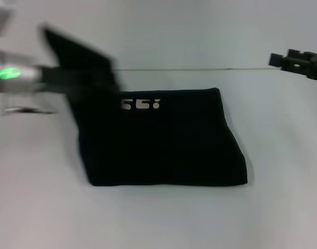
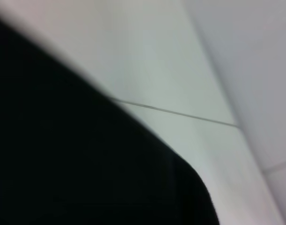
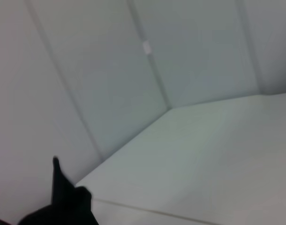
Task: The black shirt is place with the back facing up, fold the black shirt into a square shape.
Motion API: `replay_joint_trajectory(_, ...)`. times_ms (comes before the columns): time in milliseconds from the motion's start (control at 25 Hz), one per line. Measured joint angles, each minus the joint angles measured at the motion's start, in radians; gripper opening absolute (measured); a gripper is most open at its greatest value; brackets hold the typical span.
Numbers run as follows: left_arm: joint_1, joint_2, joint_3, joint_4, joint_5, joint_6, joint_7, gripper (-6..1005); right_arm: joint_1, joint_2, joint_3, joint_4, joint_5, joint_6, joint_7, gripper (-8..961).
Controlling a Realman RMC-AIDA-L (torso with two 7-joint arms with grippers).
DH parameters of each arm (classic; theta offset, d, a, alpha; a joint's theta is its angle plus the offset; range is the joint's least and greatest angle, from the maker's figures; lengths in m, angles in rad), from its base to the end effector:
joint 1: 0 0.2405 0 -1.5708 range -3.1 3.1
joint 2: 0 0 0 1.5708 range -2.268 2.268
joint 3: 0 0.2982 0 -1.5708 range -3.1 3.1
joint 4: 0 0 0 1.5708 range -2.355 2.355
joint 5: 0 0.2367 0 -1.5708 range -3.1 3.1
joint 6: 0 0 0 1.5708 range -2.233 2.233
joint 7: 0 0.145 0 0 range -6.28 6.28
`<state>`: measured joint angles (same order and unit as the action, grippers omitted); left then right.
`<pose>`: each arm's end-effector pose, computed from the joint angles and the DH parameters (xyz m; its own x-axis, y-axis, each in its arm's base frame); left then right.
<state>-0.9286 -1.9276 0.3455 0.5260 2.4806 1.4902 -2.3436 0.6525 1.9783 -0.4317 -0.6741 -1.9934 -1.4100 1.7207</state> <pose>-0.2450 0.4816 0.0361 0.2931 0.8759 0.3832 0.9358 -0.3450 0.0728 0.3069 0.4450 0.0742 0.5676 -0.4284 -0.7031 -0.7469 -0.6272 -0.2207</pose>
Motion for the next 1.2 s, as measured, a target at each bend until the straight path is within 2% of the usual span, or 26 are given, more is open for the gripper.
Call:
replay_joint_trajectory(80,-0.071,-0.049,0.011,-0.030,0.003,-0.024,0.016,88,-0.022,-0.015,0.014,0.004,0.007,-0.002,-0.008,899)
replay_joint_trajectory(120,-0.101,-0.084,0.030,-0.035,0.003,-0.044,0.019,90,-0.034,-0.024,0.019,0.006,0.012,-0.004,-0.011,899)
replay_joint_trajectory(280,-0.146,-0.219,0.083,-0.058,-0.021,-0.182,0.023,94,-0.067,-0.049,0.022,0.007,0.025,-0.025,-0.017,899)
replay_joint_trajectory(320,-0.149,-0.235,0.087,-0.080,-0.039,-0.220,0.033,96,-0.072,-0.055,0.022,0.007,0.026,-0.030,-0.017,899)
replay_joint_trajectory(400,-0.159,-0.243,0.094,-0.191,-0.128,-0.343,0.109,98,-0.080,-0.064,0.023,0.008,0.027,-0.038,-0.018,899)
replay_joint_trajectory(480,-0.154,-0.244,0.073,-0.375,-0.249,-0.455,0.253,100,-0.086,-0.072,0.023,0.009,0.026,-0.044,-0.018,899)
replay_joint_trajectory(600,-0.117,-0.248,0.019,-0.480,-0.337,-0.473,0.402,104,-0.089,-0.079,0.018,0.008,0.023,-0.049,-0.018,899)
replay_joint_trajectory(680,-0.103,-0.248,-0.003,-0.502,-0.350,-0.457,0.436,106,-0.092,-0.085,0.017,0.008,0.022,-0.052,-0.018,899)
replay_joint_trajectory(720,-0.075,-0.249,-0.034,-0.526,-0.360,-0.409,0.473,108,-0.092,-0.086,0.016,0.010,0.022,-0.054,-0.019,899)
replay_joint_trajectory(800,-0.065,-0.249,-0.036,-0.530,-0.360,-0.383,0.473,110,-0.092,-0.087,0.014,0.011,0.021,-0.055,-0.019,899)
replay_joint_trajectory(1000,-0.042,-0.246,-0.054,-0.534,-0.362,-0.219,0.465,320,-0.088,-0.090,0.008,0.012,0.012,-0.041,-0.007,899)
replay_joint_trajectory(1200,0.005,-0.239,-0.125,-0.507,-0.364,-0.043,0.461,455,-0.079,-0.097,0.007,0.012,0.007,-0.036,0.010,898)
